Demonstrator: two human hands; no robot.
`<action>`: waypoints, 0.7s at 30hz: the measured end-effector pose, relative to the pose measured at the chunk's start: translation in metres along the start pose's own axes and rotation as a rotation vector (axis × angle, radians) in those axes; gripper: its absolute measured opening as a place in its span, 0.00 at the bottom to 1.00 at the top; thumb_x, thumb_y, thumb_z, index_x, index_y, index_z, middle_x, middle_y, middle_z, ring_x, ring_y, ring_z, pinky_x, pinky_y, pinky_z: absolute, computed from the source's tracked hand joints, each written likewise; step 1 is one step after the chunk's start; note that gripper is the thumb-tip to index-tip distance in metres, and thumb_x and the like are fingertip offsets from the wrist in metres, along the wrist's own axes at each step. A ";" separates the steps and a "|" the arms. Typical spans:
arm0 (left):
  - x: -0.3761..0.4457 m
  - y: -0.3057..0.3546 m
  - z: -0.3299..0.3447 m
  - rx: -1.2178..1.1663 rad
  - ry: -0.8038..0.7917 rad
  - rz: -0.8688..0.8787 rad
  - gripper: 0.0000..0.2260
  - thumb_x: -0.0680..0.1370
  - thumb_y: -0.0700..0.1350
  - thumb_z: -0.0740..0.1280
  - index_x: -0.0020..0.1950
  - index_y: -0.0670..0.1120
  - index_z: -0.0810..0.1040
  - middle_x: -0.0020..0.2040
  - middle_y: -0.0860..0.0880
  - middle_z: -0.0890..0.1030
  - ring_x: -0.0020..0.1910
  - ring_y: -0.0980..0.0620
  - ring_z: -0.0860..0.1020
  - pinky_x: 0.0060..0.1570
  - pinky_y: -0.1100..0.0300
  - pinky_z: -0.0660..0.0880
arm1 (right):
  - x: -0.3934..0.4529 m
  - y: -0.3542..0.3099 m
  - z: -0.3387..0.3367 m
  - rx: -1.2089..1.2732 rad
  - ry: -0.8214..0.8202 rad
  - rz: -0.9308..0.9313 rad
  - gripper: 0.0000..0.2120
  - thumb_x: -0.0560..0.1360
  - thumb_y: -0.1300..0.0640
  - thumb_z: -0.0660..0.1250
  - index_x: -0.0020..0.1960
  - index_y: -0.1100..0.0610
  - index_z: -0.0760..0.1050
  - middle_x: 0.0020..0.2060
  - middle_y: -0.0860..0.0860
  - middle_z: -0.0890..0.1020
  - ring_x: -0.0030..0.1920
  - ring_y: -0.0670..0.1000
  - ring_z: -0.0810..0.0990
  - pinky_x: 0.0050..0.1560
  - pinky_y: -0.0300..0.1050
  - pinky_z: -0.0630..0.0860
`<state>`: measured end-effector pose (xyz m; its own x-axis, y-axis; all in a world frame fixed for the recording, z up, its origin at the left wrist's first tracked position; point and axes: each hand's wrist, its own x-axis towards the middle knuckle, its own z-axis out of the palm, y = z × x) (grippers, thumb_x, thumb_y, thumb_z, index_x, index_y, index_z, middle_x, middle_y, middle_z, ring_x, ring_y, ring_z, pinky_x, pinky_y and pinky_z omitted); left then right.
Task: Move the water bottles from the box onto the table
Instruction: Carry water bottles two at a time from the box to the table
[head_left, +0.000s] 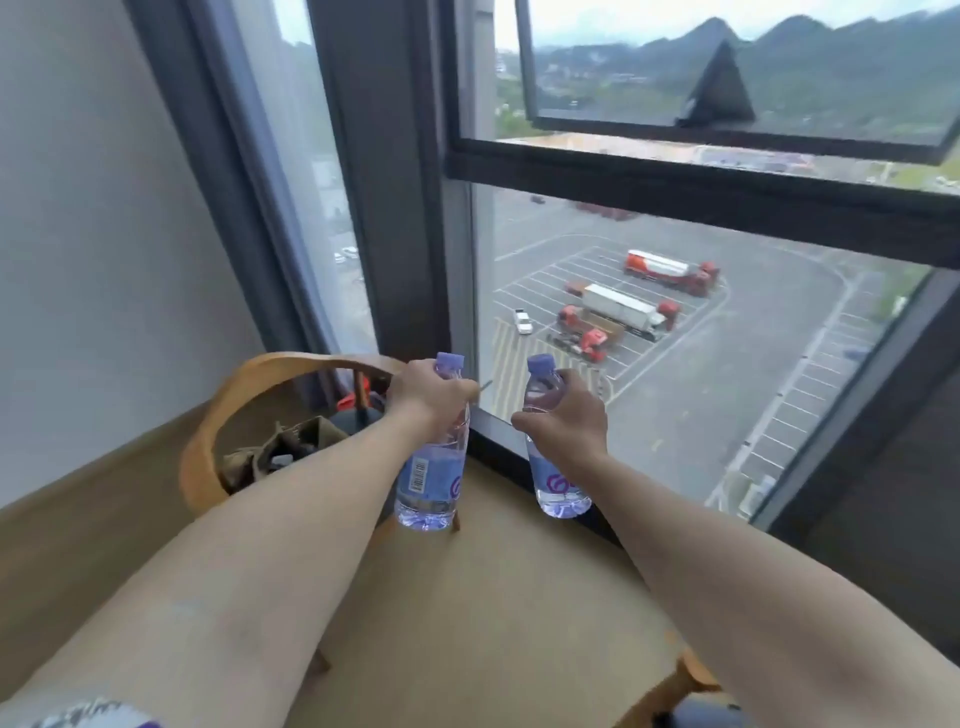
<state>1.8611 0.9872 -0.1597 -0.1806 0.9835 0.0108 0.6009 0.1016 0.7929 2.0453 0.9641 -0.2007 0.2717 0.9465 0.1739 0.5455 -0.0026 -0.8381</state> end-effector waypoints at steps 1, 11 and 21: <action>-0.002 -0.012 -0.016 0.013 0.051 -0.038 0.13 0.65 0.57 0.72 0.41 0.49 0.81 0.41 0.49 0.82 0.40 0.48 0.78 0.39 0.57 0.71 | -0.002 -0.010 0.017 0.002 -0.056 -0.033 0.24 0.62 0.50 0.77 0.54 0.47 0.71 0.41 0.45 0.84 0.45 0.52 0.82 0.42 0.44 0.71; -0.072 -0.147 -0.201 -0.028 0.453 -0.411 0.12 0.59 0.54 0.72 0.36 0.48 0.80 0.37 0.51 0.83 0.41 0.45 0.82 0.41 0.57 0.78 | -0.080 -0.147 0.199 0.059 -0.544 -0.304 0.20 0.57 0.44 0.71 0.45 0.49 0.70 0.37 0.45 0.81 0.40 0.51 0.80 0.37 0.46 0.71; -0.158 -0.278 -0.387 -0.056 0.719 -0.630 0.11 0.62 0.50 0.75 0.41 0.48 0.83 0.42 0.48 0.87 0.44 0.47 0.86 0.49 0.53 0.83 | -0.220 -0.291 0.372 0.174 -0.909 -0.468 0.20 0.57 0.48 0.73 0.46 0.47 0.70 0.38 0.43 0.81 0.40 0.45 0.79 0.35 0.41 0.70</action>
<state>1.4219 0.7455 -0.1460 -0.9040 0.4216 -0.0709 0.1952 0.5546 0.8089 1.5320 0.8766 -0.1877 -0.6779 0.7274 0.1062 0.3004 0.4061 -0.8630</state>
